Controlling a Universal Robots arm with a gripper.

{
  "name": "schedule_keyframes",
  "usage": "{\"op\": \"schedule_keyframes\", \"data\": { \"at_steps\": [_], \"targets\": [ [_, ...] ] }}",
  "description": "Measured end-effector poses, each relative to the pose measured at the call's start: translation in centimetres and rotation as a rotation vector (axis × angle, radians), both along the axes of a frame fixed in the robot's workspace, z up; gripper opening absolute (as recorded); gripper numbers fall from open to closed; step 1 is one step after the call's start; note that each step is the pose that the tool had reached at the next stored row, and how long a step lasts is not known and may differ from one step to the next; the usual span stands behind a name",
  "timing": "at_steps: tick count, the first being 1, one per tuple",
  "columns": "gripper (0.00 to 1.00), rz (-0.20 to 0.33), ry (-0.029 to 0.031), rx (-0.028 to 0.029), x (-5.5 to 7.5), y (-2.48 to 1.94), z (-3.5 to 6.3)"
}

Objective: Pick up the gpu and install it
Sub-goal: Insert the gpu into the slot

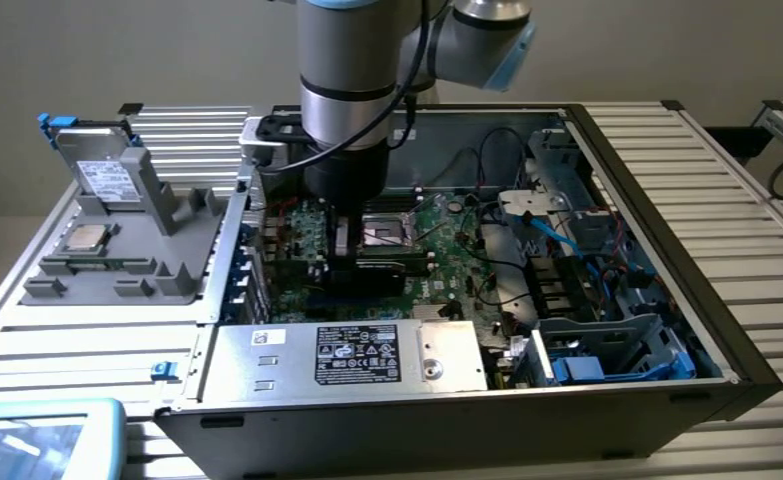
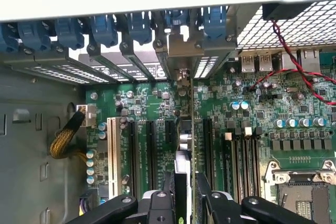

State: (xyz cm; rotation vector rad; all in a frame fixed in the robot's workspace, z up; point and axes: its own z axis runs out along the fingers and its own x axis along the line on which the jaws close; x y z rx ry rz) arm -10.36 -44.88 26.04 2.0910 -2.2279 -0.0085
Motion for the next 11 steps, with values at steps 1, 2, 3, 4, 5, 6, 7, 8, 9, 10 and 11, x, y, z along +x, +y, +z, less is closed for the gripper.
{"op": "schedule_keyframes", "data": {
  "at_steps": [1, 2, 3, 4, 5, 6, 7, 8, 9, 10, 11],
  "targets": [
    [0.27, 0.0, 0.0002, -0.0007, -0.01, -0.01, 0.01],
    [0.27, 0.0, 0.0005, -0.0021, -0.01, -0.02, 0.05],
    [0.27, 0.0, 0.0008, -0.003, -0.02, -0.02, 0.15],
    [0.27, 0.0, 0.0008, -0.0035, -0.02, -0.02, 0.29],
    [0.27, 0.0, 0.0008, -0.0038, -0.02, -0.01, 0.45],
    [0.27, 0.0, 0.0008, -0.004, -0.02, -0.01, 0.53],
    [0.27, 0.0, 0.0007, -0.004, -0.02, -0.01, 0.53],
    [0.27, 0.0, 0.0007, -0.004, -0.02, -0.01, 0.53],
    [0.27, 0.0, 0.0007, -0.004, -0.02, -0.01, 0.53],
    [0.27, 0.0, 0.0007, -0.004, -0.02, -0.01, 0.53],
    [0.27, 0.0, 0.0007, -0.0042, -0.03, -0.02, 0.53]
  ]
}}
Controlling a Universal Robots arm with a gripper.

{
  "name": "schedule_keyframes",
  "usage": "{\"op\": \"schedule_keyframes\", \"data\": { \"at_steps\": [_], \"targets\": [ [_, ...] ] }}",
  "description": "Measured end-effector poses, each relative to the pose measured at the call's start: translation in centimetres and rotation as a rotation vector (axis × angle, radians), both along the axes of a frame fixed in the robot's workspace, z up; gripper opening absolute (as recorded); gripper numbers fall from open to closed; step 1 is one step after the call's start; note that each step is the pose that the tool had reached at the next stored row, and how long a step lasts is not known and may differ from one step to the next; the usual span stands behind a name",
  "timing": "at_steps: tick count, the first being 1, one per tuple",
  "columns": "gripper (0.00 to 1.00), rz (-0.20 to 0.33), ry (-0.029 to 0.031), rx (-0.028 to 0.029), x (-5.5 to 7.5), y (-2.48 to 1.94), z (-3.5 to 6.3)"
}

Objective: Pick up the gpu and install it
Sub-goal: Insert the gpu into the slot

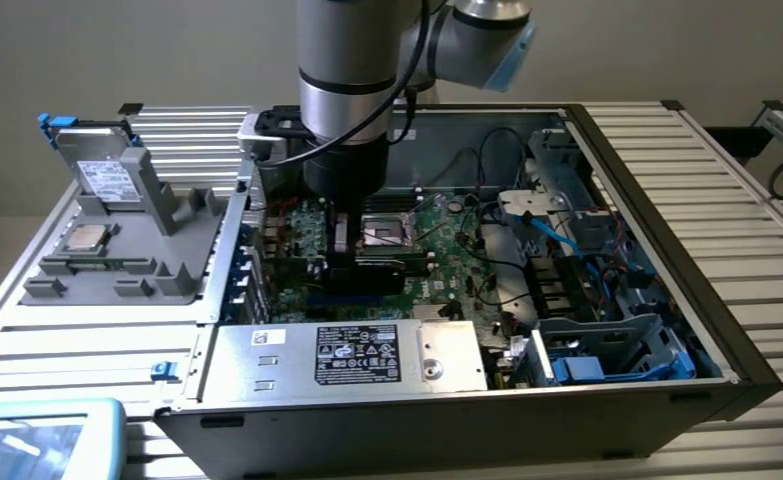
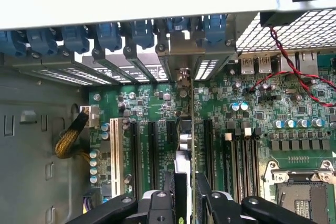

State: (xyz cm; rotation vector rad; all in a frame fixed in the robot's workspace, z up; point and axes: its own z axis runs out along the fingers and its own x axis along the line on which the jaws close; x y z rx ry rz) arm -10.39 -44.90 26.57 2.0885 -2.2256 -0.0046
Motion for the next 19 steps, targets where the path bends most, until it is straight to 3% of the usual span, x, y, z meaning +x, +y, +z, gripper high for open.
{"op": "schedule_keyframes", "data": {
  "at_steps": [11, 19],
  "targets": [
    [0.27, 0.0, 0.0016, -0.0004, -0.29, 0.01, -0.53],
    [0.27, 0.0, 0.0087, -0.0011, -0.33, 0.09, -0.5]
  ]
}}
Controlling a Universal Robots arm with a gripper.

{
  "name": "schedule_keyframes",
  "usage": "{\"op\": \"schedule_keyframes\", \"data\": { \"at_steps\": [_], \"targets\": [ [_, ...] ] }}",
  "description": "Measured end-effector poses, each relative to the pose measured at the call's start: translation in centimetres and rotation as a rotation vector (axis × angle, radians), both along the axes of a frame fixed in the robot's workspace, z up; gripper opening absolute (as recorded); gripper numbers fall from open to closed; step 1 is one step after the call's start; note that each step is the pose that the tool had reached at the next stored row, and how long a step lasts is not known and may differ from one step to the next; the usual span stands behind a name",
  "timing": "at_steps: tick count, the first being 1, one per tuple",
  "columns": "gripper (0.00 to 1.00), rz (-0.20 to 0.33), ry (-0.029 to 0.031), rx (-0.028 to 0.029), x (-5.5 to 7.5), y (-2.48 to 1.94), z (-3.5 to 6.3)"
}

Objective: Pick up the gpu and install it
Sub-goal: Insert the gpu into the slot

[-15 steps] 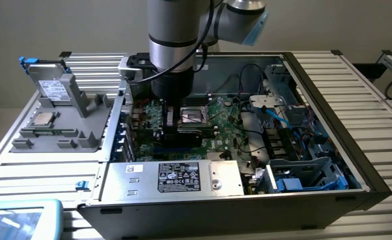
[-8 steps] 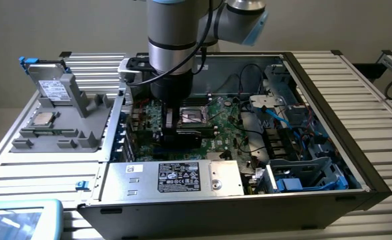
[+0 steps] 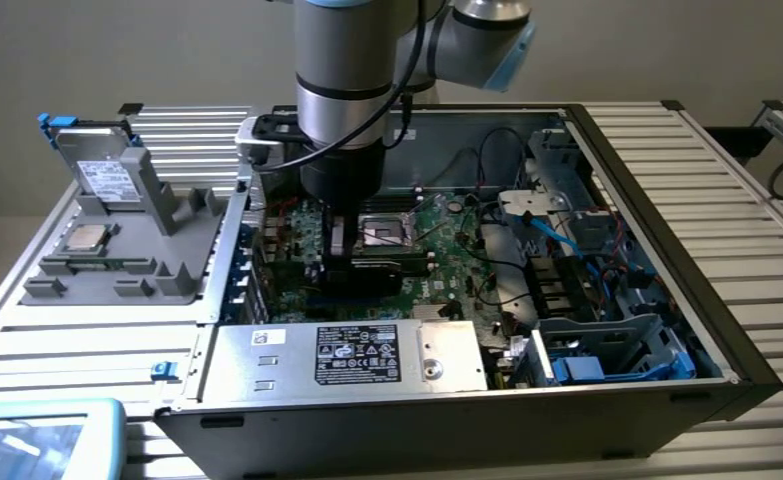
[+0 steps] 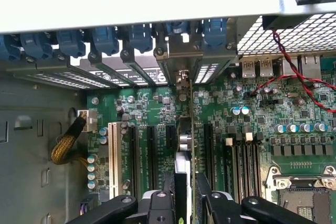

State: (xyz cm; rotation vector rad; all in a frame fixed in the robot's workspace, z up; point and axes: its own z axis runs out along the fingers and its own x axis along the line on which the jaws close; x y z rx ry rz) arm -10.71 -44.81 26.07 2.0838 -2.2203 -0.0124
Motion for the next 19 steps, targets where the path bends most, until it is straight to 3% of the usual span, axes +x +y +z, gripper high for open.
{"op": "schedule_keyframes", "data": {
  "at_steps": [16, 19],
  "targets": [
    [0.27, 0.0, 0.0049, -0.0001, 0.02, 0.16, -0.54],
    [0.27, 0.0, 0.0097, 0.0001, 0.05, 0.16, -0.56]
  ]
}}
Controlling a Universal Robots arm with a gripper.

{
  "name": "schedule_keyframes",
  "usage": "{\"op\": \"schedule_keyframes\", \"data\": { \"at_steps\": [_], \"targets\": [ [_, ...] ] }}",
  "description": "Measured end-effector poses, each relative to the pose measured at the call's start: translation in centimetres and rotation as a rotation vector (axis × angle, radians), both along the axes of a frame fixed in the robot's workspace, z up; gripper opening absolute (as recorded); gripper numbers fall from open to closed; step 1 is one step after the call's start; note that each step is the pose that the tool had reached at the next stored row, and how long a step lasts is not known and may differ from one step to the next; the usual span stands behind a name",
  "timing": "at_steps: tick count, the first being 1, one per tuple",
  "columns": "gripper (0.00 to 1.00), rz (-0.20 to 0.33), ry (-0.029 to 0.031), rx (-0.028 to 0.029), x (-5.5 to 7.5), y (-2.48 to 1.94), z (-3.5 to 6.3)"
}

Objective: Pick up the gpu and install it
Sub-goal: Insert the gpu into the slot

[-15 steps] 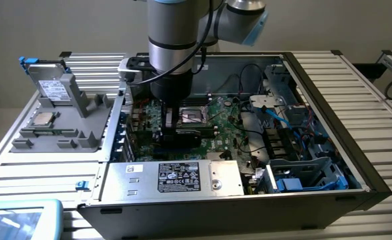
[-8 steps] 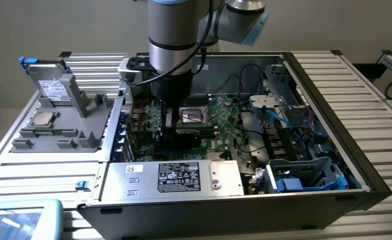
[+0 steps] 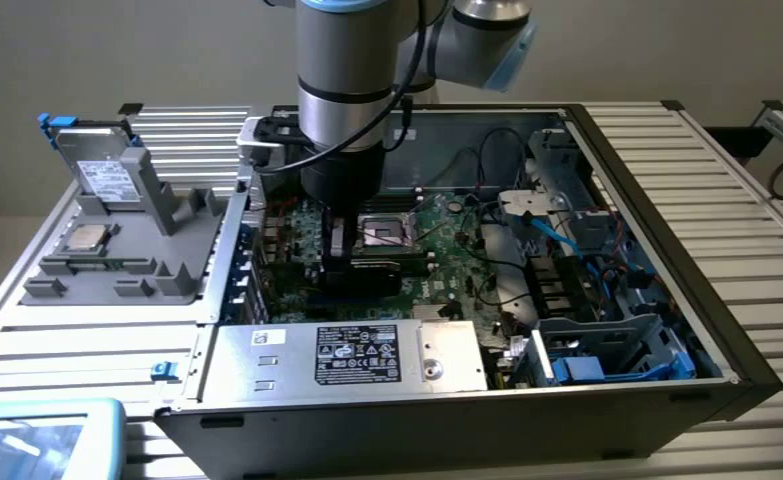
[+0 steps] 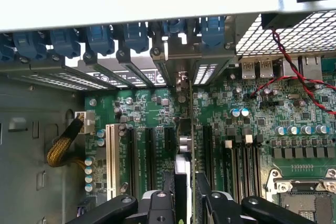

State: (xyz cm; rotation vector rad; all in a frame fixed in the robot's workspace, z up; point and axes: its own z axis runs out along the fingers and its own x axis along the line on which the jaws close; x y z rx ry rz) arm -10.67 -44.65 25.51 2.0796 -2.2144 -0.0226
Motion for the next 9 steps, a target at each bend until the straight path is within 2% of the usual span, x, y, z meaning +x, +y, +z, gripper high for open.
{"op": "schedule_keyframes", "data": {
  "at_steps": [3, 5, 6, 7, 8, 9],
  "targets": [
    [0.27, 0.0, 0.0141, -0.0001, 0.01, 0.01, -0.04],
    [0.27, 0.001, 0.0229, -0.0054, 0.09, -0.05, -0.04],
    [0.27, 0.002, 0.0254, -0.0079, 0.12, -0.07, -0.03],
    [0.27, 0.001, 0.0129, -0.008, 0.09, -0.07, -0.01],
    [0.27, -0.001, -0.0182, -0.0094, 0.04, -0.08, 0.05],
    [0.27, 0.0, -0.023, -0.0093, 0.06, -0.08, 0.04]
  ]
}}
